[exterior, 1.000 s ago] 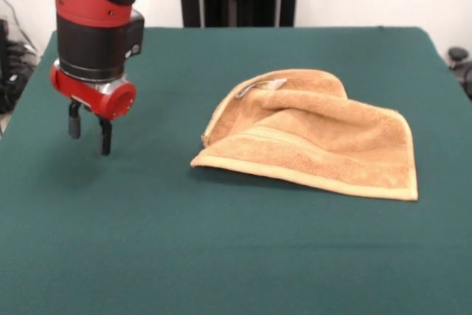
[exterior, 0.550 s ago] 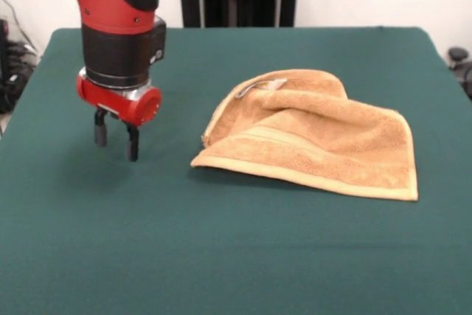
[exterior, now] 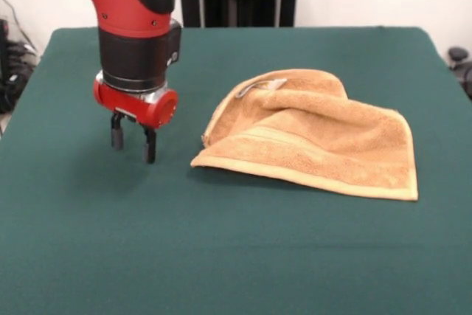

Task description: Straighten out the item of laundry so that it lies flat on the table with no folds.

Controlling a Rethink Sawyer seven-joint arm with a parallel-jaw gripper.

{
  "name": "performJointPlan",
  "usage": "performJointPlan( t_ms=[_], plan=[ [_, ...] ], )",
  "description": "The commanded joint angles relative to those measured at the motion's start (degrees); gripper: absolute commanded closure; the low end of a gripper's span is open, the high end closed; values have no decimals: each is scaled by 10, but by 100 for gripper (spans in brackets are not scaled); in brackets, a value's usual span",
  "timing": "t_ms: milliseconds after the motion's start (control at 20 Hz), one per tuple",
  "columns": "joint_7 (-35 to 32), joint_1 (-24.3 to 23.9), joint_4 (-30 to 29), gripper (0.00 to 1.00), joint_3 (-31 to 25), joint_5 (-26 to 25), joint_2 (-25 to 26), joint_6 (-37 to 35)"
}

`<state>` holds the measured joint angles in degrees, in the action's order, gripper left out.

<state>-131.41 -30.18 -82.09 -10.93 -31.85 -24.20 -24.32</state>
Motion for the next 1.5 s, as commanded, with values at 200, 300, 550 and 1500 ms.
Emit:
performJointPlan(
  t_ms=[200,300,550,1500],
  plan=[
    [39,71,-47,0,-48,-19,52,-14],
    [30,80,-46,0,-43,-17,54,-10],
    [28,89,-48,0,-34,-15,51,-13],
    [-111,195,3,0,4,67,87,0]
  ],
)
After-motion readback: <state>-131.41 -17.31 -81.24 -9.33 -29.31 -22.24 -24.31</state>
